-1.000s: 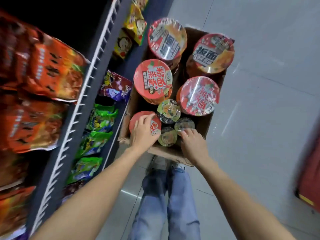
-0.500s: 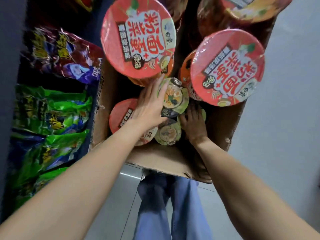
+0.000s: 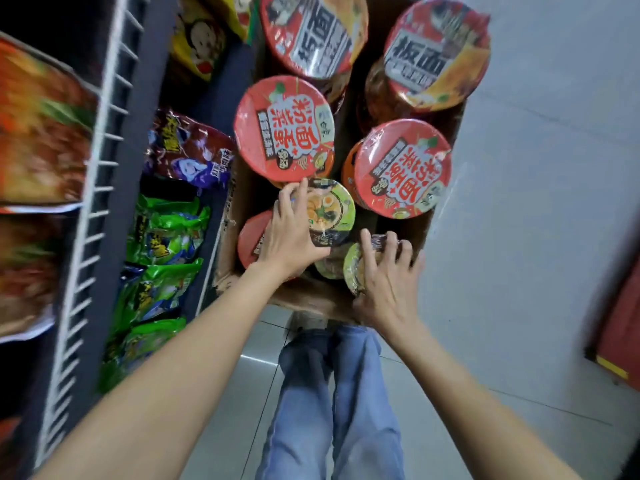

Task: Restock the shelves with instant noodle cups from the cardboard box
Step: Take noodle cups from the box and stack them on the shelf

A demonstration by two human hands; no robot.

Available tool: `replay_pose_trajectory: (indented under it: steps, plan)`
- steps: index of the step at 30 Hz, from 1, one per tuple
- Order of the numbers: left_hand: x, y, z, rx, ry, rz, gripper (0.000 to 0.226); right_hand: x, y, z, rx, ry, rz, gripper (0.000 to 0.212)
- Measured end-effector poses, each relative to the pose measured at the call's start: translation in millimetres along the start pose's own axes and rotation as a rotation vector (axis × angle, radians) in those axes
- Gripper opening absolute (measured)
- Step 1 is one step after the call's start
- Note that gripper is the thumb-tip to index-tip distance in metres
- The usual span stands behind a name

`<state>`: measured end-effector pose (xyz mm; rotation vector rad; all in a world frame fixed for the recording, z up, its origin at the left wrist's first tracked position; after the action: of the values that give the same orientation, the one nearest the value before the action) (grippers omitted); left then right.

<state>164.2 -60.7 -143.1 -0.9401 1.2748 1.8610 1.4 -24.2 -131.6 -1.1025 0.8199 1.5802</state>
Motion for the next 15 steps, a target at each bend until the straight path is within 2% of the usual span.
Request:
replay_pose_trajectory:
  steps: [3,6,8,11,15]
  plan:
    - [-46.9,16.3,27.5,-0.093,0.021,0.056,0.113,-86.3,17.1,31.5,0.151,0.097,-0.219,0.114]
    - [-94.8,35.2,62.9,-0.122,0.022,0.08,0.11,-166.8,36.7,66.3,0.346,0.226,-0.529,0.107]
    - [-129.9,50.1,86.9,-0.101,0.03,0.073,0.111,-220.8,43.7,87.9,0.403,0.354,-0.686,0.101]
    - [-185.6,76.0,125.8,-0.067,0.043,0.053,0.112,-296.1,28.5,114.3,0.305,0.417,-0.777,0.097]
    - [-263.3,114.0,174.6,-0.037,0.105,0.122,0.112,-392.1,-13.1,155.6,0.005,0.496,-0.703,0.088]
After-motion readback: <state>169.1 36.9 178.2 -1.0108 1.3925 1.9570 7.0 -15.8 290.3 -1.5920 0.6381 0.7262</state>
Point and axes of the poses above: each hand's wrist, its own z-axis away from the middle knuckle, its own x-axis out of the palm, y = z × x, the point moved 7 cm from there along -z, towards the middle knuckle, and after that the axes turned 15 degrees about y, right-handed, at the moved point
